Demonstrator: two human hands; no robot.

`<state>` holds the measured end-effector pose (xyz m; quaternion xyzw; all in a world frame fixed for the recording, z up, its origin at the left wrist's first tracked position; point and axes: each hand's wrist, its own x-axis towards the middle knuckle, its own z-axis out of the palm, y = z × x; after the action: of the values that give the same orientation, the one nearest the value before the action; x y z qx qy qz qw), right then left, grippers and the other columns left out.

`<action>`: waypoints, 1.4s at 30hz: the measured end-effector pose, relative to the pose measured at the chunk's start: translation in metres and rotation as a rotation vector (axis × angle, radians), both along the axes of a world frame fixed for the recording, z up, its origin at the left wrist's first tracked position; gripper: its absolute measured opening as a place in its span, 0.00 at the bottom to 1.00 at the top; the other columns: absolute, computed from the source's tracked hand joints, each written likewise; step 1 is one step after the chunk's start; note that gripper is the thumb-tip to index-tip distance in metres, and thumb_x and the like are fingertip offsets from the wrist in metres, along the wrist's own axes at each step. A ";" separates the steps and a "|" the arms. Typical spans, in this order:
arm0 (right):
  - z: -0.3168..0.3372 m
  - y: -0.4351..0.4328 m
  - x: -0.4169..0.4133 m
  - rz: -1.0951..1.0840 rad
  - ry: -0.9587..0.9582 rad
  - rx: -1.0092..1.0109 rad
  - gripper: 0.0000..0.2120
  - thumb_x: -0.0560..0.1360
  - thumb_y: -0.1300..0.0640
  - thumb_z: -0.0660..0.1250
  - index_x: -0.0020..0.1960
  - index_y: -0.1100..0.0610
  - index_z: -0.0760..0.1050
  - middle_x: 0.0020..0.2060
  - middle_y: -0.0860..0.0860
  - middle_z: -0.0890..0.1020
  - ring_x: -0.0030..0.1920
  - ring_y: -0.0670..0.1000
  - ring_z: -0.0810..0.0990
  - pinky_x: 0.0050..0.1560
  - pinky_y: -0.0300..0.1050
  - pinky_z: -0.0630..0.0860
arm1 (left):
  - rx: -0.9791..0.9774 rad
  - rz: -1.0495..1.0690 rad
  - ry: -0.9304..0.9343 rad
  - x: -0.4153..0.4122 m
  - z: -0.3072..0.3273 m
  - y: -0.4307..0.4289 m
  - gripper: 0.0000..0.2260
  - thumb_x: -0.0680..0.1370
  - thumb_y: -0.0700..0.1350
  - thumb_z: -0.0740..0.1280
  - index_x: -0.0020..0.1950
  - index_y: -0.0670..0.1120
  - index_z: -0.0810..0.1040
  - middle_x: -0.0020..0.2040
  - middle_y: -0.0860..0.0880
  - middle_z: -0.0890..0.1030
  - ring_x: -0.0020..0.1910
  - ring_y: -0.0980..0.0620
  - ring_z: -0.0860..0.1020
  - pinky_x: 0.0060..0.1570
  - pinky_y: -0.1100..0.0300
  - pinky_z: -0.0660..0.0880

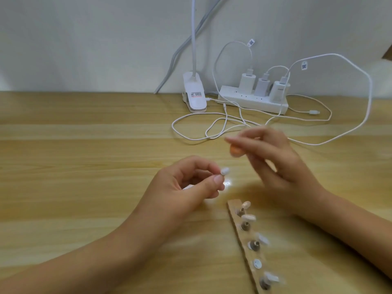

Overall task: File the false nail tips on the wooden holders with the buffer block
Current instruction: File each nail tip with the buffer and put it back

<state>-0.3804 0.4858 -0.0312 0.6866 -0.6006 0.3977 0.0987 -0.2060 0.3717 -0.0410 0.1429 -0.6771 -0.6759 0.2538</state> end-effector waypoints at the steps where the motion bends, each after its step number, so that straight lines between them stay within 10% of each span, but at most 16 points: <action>1: 0.002 0.001 0.000 0.019 -0.068 -0.002 0.15 0.80 0.69 0.59 0.65 0.62 0.75 0.53 0.53 0.77 0.57 0.53 0.78 0.60 0.59 0.71 | -0.011 -0.003 -0.002 0.001 0.000 0.000 0.04 0.69 0.49 0.74 0.43 0.53 0.83 0.39 0.50 0.85 0.39 0.56 0.82 0.42 0.68 0.76; 15: -0.006 -0.003 -0.008 -0.005 -0.214 0.153 0.16 0.79 0.71 0.62 0.65 0.62 0.76 0.53 0.55 0.79 0.58 0.57 0.78 0.62 0.63 0.71 | 0.052 -0.012 0.049 0.001 0.006 0.005 0.06 0.68 0.46 0.74 0.43 0.47 0.83 0.38 0.47 0.85 0.39 0.55 0.82 0.40 0.67 0.77; 26: -0.009 -0.005 -0.009 0.005 -0.416 0.097 0.15 0.80 0.70 0.62 0.64 0.63 0.77 0.54 0.59 0.80 0.60 0.57 0.77 0.66 0.61 0.70 | -0.860 -0.162 0.055 0.017 0.003 0.033 0.04 0.74 0.49 0.72 0.42 0.49 0.83 0.27 0.55 0.71 0.28 0.65 0.66 0.33 0.75 0.63; 33: -0.006 -0.004 -0.007 0.024 -0.500 0.136 0.16 0.80 0.72 0.60 0.65 0.64 0.76 0.55 0.61 0.78 0.58 0.43 0.79 0.65 0.42 0.73 | -0.858 -0.240 -0.040 0.013 -0.001 0.034 0.05 0.73 0.53 0.72 0.44 0.54 0.85 0.29 0.55 0.74 0.28 0.67 0.67 0.32 0.74 0.65; 42: -0.009 -0.005 -0.008 0.036 -0.540 0.126 0.16 0.80 0.72 0.60 0.65 0.63 0.76 0.57 0.61 0.78 0.59 0.51 0.80 0.65 0.58 0.74 | -0.938 -0.340 -0.065 0.023 0.004 0.032 0.03 0.72 0.52 0.72 0.44 0.55 0.84 0.28 0.55 0.73 0.28 0.69 0.66 0.33 0.78 0.61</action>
<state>-0.3888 0.4809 -0.0398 0.5711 -0.6166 0.5296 -0.1149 -0.1835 0.4036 -0.0370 -0.0779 -0.9293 -0.3257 0.1557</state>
